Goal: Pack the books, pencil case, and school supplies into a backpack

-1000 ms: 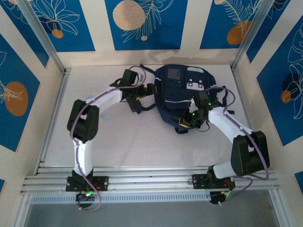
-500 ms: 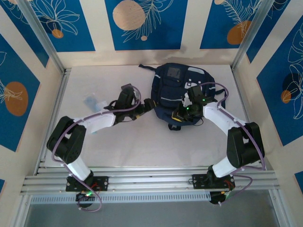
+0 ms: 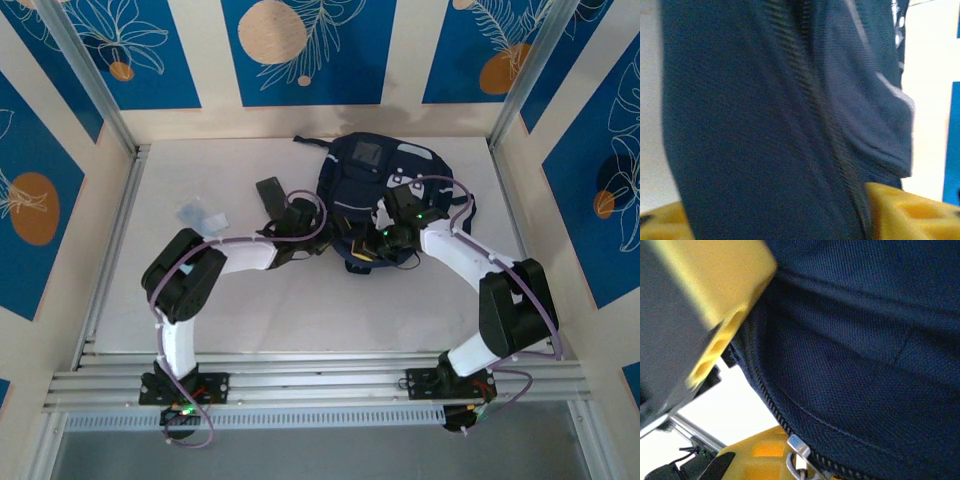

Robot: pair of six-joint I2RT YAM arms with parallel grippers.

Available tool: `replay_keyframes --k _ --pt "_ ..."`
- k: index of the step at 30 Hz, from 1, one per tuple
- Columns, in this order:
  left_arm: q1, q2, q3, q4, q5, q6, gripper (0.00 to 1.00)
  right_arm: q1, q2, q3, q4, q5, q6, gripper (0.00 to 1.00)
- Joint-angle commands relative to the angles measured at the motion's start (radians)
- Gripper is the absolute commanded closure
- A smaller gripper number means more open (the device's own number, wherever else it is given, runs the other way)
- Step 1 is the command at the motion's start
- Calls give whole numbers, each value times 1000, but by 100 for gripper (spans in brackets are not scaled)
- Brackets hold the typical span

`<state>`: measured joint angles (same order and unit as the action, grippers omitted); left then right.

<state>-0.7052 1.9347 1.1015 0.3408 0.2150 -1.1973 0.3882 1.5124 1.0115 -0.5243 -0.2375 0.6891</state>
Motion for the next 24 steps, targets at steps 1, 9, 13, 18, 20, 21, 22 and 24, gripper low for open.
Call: replay_keyframes --k 1,9,13,18,20,21,22,24 --pt "9 24 50 39 -9 31 75 9 -64 -7 -95 -7 -49 100" --pt "95 -54 56 -146 24 224 100 -133 -128 5 -372 215 -227 100" --pt "148 -45 130 -254 82 352 100 -200 -124 13 -388 286 -265 100" --pt "222 81 388 -442 205 502 100 -238 -100 16 -313 297 -244 100" --pt "230 151 540 -597 158 586 96 -220 -101 18 -263 226 -232 100" --pt "229 182 609 -665 135 614 90 -203 -101 17 -229 187 -219 100" --pt "230 200 651 -701 137 620 78 -186 -97 16 -194 151 -207 100" --pt "228 191 640 -695 133 595 48 -158 -81 18 -120 95 -176 100"
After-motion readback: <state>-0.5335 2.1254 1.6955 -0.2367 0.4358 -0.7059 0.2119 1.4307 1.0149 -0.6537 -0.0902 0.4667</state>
